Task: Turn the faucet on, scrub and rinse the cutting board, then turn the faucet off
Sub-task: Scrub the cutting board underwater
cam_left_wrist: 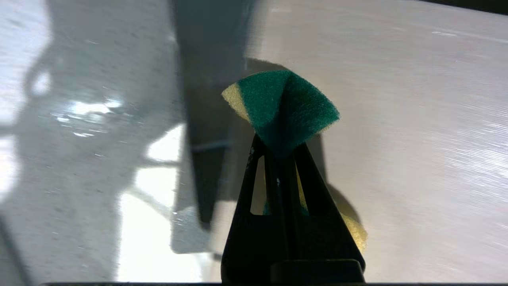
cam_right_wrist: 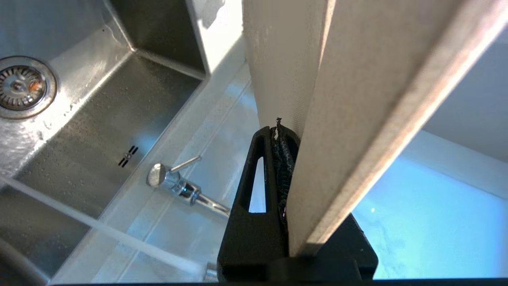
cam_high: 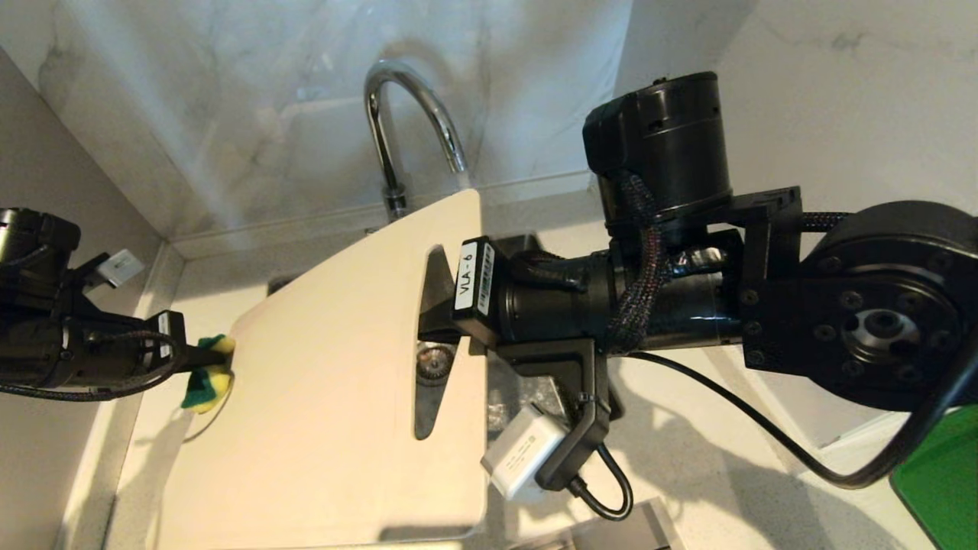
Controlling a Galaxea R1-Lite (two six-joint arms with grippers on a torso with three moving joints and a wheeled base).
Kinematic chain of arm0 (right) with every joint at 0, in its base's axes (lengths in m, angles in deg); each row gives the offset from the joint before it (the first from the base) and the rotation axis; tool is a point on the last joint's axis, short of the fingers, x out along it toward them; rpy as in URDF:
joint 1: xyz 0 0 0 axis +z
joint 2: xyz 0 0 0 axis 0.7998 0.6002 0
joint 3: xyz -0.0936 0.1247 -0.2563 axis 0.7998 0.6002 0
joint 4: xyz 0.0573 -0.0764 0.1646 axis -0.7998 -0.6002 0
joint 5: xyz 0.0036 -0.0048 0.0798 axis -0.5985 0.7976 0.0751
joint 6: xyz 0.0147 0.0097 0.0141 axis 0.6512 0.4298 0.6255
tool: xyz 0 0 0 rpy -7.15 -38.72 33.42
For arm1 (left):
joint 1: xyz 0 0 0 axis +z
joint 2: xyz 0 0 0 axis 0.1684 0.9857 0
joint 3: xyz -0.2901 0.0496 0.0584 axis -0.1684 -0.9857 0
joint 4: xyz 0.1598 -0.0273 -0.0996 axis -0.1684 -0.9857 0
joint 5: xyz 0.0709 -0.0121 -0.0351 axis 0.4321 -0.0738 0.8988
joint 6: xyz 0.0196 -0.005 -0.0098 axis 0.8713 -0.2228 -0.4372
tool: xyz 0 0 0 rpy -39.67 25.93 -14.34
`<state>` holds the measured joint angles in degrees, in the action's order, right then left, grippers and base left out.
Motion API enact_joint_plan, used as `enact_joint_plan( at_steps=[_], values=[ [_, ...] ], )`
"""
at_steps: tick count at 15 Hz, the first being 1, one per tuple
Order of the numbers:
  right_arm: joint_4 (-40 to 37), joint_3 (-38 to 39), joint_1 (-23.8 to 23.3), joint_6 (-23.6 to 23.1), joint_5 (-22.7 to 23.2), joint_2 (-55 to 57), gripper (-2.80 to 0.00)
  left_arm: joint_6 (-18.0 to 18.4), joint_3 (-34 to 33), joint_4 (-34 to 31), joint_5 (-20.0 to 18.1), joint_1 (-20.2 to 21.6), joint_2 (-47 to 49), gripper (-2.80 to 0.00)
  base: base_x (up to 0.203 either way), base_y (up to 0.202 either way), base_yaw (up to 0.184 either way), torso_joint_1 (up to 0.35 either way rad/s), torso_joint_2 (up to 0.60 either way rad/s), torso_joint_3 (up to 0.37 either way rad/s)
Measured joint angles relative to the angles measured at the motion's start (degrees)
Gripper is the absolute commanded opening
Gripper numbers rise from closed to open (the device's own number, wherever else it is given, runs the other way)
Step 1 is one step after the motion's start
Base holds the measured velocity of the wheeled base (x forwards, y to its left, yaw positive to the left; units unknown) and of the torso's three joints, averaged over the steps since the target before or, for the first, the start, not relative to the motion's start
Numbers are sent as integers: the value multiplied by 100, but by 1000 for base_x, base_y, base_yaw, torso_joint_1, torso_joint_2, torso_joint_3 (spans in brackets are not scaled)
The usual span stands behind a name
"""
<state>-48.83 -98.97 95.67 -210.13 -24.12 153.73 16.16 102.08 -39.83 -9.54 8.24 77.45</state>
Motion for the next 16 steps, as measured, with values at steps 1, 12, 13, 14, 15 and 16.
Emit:
enact_joint_plan(
  at_steps=[1,12,13,14,15,16],
  values=[
    [-2,47,-29,4,7,-56,-280,63,-25,21,-50,97,4,-280,0,0,0,0,0,0],
    [5,547,-348,52,29,-716,-280,108,1435,-470,-276,752,-74,-280,0,0,0,0,0,0],
    [-2,606,-389,50,27,-767,-280,101,1711,-708,-278,777,-80,-280,0,0,0,0,0,0],
    [-5,680,-427,54,27,-822,-280,95,1936,-901,-281,791,-80,-280,0,0,0,0,0,0],
    [-5,766,-463,67,31,-886,-280,95,2118,-1016,-284,804,-78,-280,0,0,0,0,0,0],
    [-2,863,-516,94,38,-959,-280,97,2274,-1121,-280,807,-78,-280,0,0,0,0,0,0]
  ],
)
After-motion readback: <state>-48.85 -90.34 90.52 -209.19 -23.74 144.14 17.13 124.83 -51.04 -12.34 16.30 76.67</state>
